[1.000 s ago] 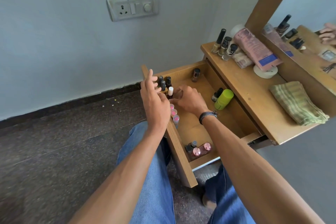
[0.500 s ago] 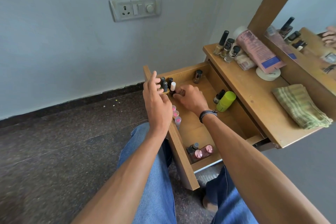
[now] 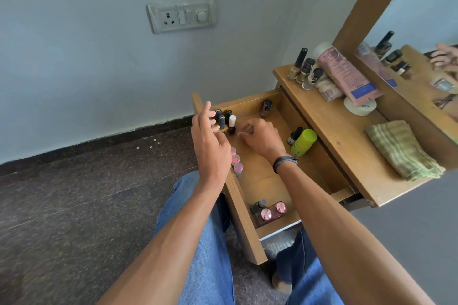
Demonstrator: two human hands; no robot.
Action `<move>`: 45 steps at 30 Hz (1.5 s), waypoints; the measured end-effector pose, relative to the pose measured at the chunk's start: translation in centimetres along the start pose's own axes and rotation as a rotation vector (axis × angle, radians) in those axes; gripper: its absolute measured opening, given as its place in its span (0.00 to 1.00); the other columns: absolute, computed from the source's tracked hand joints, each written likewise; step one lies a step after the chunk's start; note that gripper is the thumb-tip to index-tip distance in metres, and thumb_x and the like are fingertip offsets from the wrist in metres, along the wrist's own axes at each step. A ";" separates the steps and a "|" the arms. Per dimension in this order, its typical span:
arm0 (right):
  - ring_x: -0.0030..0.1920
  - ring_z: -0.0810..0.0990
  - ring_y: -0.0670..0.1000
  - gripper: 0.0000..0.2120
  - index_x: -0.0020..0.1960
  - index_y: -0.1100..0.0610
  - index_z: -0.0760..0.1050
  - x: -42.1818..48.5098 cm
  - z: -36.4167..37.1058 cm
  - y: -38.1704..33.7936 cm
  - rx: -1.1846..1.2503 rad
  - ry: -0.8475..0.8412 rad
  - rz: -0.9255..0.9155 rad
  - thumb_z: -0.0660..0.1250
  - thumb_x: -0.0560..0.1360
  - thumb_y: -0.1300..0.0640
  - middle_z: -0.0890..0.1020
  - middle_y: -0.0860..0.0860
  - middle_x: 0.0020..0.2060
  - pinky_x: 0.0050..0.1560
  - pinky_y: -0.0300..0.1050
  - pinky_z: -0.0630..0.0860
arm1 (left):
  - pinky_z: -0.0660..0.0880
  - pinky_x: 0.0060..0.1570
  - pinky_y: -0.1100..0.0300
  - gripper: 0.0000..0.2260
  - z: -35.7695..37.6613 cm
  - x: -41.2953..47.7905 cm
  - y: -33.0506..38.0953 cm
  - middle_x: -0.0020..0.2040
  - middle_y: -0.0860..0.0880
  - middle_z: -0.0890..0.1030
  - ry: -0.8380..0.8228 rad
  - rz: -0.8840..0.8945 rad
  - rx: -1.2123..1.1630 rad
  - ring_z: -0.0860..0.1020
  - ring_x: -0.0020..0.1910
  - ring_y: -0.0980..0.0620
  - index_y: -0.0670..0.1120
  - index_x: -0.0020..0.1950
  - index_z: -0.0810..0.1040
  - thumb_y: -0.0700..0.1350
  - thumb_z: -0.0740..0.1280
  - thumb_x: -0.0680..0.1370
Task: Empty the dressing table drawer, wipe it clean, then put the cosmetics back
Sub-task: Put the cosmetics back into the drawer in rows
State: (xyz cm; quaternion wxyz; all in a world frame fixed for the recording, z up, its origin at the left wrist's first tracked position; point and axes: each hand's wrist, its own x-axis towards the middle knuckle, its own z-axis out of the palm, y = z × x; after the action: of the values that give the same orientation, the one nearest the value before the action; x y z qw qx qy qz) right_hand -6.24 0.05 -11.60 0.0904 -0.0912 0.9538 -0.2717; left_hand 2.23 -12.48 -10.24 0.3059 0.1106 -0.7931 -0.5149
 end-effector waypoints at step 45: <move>0.66 0.77 0.59 0.21 0.73 0.52 0.68 3.0 -12.4 4.0 0.045 0.590 -0.050 0.65 0.83 0.49 0.79 0.55 0.67 0.62 0.62 0.76 | 0.78 0.62 0.48 0.29 13.5 14.1 8.6 0.63 0.49 0.77 -0.882 -0.082 0.021 0.79 0.60 0.46 0.50 0.72 0.72 0.27 0.67 0.75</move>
State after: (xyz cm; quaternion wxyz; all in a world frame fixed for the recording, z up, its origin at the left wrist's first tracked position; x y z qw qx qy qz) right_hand -12.43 8.92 -3.74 -0.1955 -0.0297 0.9301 -0.3097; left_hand -15.79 -5.41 -1.21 -0.0836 -0.0854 -0.8480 -0.5163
